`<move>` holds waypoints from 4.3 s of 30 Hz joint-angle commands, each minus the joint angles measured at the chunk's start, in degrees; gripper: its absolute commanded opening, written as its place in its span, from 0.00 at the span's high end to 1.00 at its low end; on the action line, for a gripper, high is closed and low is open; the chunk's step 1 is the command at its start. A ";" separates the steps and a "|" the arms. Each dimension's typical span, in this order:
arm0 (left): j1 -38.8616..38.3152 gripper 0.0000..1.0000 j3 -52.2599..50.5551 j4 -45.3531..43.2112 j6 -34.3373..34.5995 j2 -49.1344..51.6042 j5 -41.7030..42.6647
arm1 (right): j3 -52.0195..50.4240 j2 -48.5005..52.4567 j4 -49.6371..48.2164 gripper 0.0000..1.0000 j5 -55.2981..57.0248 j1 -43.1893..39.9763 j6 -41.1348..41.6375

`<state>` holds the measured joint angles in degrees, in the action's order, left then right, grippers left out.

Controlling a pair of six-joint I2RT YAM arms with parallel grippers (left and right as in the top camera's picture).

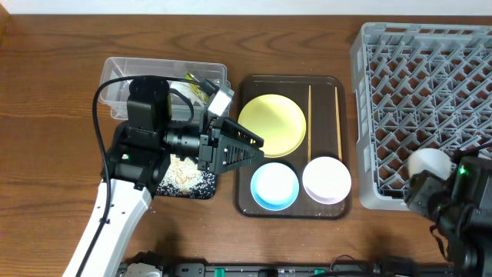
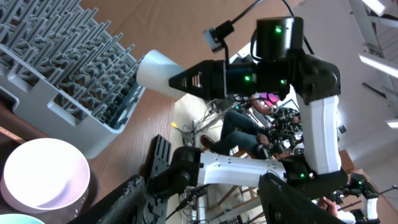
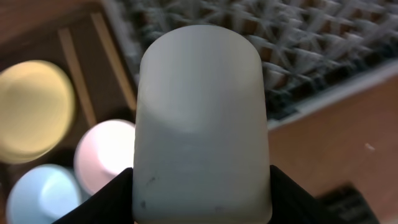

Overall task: Sort waste into correct bins and load items into the dishwasher rack
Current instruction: 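Carry the white cup with the right gripper into the dish rack, then withdraw the right gripper and lower the left arm to rest, then reach the right gripper to the chopsticks on the brown tray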

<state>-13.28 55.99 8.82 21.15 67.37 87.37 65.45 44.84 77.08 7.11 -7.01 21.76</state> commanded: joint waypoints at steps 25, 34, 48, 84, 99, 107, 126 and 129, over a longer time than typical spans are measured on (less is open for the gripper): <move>0.02 0.39 1.25 -0.15 -0.28 -0.39 1.53 | 0.11 30.45 -0.59 0.20 -8.52 -1.97 -2.08; 0.02 0.39 1.25 -0.15 -0.28 -0.39 1.53 | 1.84 24.68 -3.26 0.15 -18.78 -1.92 -7.21; 0.02 0.39 1.25 0.07 0.26 -0.39 -1.68 | 1.84 7.39 -6.62 0.21 -38.62 6.23 -20.17; 1.36 0.16 1.31 41.70 -4.50 -20.20 -69.92 | 1.84 10.69 -11.54 0.01 -29.62 11.58 -14.97; 1.51 0.09 0.79 40.54 -5.92 -21.22 -77.33 | 1.84 10.67 -11.52 0.01 -29.62 11.58 -14.97; 2.34 0.09 -14.34 19.61 -12.90 -34.23 -80.35 | 1.84 10.69 -11.52 0.01 -29.62 11.58 -14.97; 2.36 0.08 -49.11 -0.44 -16.20 -66.03 -80.35 | 1.84 10.69 -11.52 0.01 -29.62 11.58 -14.97; 2.34 0.08 -52.13 -2.43 -16.20 -67.28 -80.35 | 1.84 10.69 -11.52 0.01 -29.62 11.58 -14.95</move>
<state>-11.25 5.63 7.86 5.89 1.32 7.31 66.59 55.51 65.52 -22.46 4.10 6.35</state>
